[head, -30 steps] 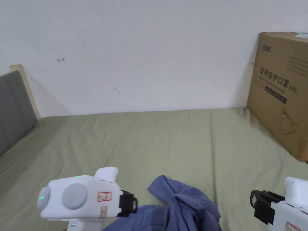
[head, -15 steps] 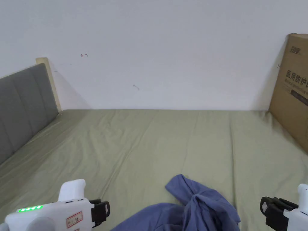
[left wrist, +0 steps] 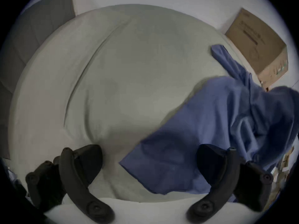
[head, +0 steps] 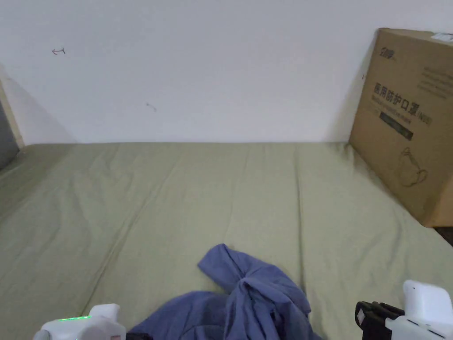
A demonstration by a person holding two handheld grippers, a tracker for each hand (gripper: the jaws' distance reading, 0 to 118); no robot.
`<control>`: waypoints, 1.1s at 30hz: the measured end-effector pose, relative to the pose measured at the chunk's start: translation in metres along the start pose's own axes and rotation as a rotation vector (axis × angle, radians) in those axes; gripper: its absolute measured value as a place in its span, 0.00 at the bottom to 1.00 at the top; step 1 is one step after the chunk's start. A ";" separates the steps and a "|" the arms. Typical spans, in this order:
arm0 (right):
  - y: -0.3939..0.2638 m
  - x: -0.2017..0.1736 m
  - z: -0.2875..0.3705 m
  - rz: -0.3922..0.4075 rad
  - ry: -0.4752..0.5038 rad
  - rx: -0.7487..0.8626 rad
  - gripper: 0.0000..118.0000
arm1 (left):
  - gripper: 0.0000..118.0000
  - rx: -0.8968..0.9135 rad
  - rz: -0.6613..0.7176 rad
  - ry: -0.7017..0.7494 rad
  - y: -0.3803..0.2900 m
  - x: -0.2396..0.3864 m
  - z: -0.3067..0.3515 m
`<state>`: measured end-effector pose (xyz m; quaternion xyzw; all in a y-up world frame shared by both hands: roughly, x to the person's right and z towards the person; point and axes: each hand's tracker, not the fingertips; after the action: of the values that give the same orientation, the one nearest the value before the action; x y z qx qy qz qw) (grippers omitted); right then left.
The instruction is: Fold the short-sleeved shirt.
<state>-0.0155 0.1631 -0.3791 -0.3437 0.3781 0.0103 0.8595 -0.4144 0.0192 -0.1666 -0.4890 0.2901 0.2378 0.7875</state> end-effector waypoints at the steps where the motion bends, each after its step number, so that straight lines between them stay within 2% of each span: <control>1: 0.000 0.003 -0.005 -0.007 0.001 -0.002 0.00 | 0.98 0.003 0.034 -0.002 0.001 0.001 0.001; 2: 0.000 0.006 -0.011 -0.013 0.003 -0.006 0.00 | 0.96 0.001 0.042 0.002 -0.001 0.000 0.005; 3: 0.000 0.008 -0.018 -0.018 -0.001 -0.015 0.00 | 0.88 0.007 0.039 0.003 -0.002 0.000 0.008; 4: 0.000 0.008 -0.026 -0.020 -0.008 -0.037 0.00 | 0.76 0.038 0.031 0.019 -0.005 -0.001 0.015; 5: 0.000 0.010 -0.035 -0.023 -0.006 -0.070 0.00 | 0.55 0.092 0.011 0.027 -0.008 -0.003 0.026; 6: -0.001 0.011 -0.044 -0.031 0.002 -0.104 0.12 | 0.13 0.138 -0.010 0.038 -0.014 -0.005 0.038; 7: -0.002 0.011 -0.054 -0.028 0.000 -0.144 0.31 | 0.02 0.177 -0.019 0.032 -0.018 -0.008 0.050; 10: -0.011 0.015 -0.086 -0.050 0.022 -0.268 0.45 | 0.02 0.226 0.045 -0.076 -0.031 -0.024 0.081; 16: -0.031 0.018 -0.154 -0.028 -0.057 -0.477 0.47 | 0.02 0.254 0.083 0.006 -0.048 -0.050 0.110; 17: -0.033 0.014 -0.160 -0.011 -0.060 -0.495 0.47 | 0.02 0.242 0.095 0.003 -0.050 -0.054 0.111; 19: -0.031 0.002 -0.157 0.094 -0.096 -0.473 0.47 | 0.02 0.225 0.107 -0.009 -0.052 -0.058 0.112; 20: -0.028 -0.004 -0.152 0.146 -0.090 -0.454 0.41 | 0.02 0.221 0.112 -0.016 -0.053 -0.060 0.113; 22: -0.025 -0.013 -0.144 0.209 -0.048 -0.437 0.01 | 0.02 0.215 0.129 -0.031 -0.054 -0.060 0.116; 23: -0.025 -0.017 -0.134 0.240 -0.055 -0.421 0.01 | 0.02 0.222 0.137 -0.041 -0.055 -0.060 0.120; 25: -0.018 -0.014 -0.117 0.195 0.055 -0.408 0.01 | 0.02 0.293 0.151 -0.075 -0.057 -0.060 0.134; 26: -0.011 -0.011 -0.102 0.172 0.067 -0.373 0.01 | 0.02 0.353 0.157 -0.093 -0.057 -0.059 0.147; 28: 0.006 -0.004 -0.074 0.155 0.047 -0.286 0.01 | 0.02 0.409 0.147 -0.097 -0.053 -0.060 0.168; 31: 0.039 0.015 -0.026 0.105 0.076 -0.177 0.01 | 0.02 0.480 0.116 -0.098 -0.044 -0.064 0.206; 33: 0.061 0.027 0.001 0.108 0.053 -0.124 0.01 | 0.02 0.522 0.084 -0.087 -0.036 -0.067 0.230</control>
<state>-0.0126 0.2042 -0.4317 -0.3758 0.4175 0.0708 0.8243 -0.3873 0.2079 -0.0166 -0.2461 0.3274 0.2080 0.8882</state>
